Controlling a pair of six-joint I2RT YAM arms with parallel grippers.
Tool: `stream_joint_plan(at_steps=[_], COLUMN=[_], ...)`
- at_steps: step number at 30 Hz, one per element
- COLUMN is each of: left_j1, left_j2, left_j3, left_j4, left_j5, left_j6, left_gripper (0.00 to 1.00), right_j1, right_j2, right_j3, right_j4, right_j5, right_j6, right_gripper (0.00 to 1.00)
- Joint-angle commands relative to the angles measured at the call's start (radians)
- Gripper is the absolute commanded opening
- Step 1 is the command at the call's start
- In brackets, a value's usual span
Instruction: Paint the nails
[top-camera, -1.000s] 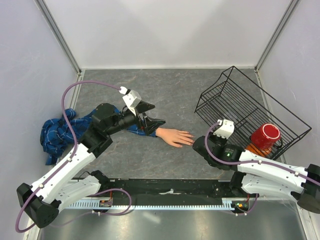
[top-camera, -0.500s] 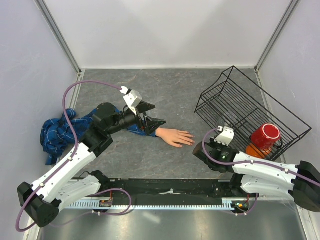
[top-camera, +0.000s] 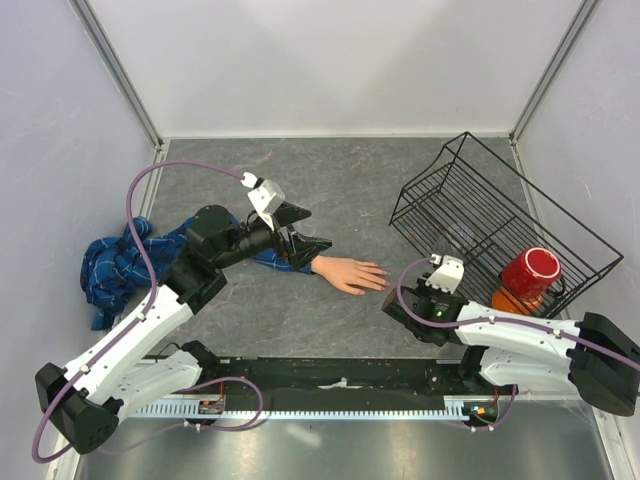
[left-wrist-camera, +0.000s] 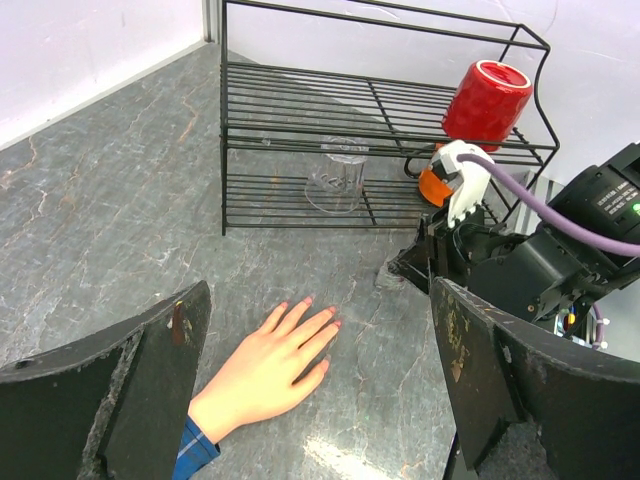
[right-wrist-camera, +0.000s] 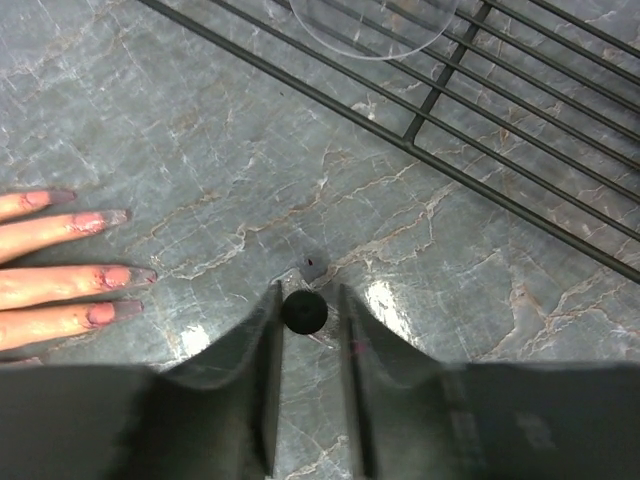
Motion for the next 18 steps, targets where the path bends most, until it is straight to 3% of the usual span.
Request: stream_joint_plan(at_steps=[1,11,14,18], left_j1=[0.004,0.004,0.004,0.004], left_j2=[-0.004,-0.009,-0.018,-0.044], left_j3=[0.008,0.006,0.015,0.047], left_j4=[0.024,0.023,0.011,-0.006], left_j5=[-0.006,-0.015,-0.026,-0.096], left_j6=[0.021,0.027,0.030,0.006], left_gripper=[0.95,0.95,0.95,0.96], right_j1=[-0.004,-0.004,-0.004,-0.004], right_j2=[0.009,-0.100,-0.118,-0.130], right_j3=[0.020,0.250,0.397,0.760], right_j4=[0.002,-0.085,-0.130,-0.197], right_j5=[0.003,-0.088,-0.132,-0.126], right_j6=[-0.026,-0.289,-0.453,-0.701], right_gripper=[0.40,0.75,0.85,0.98])
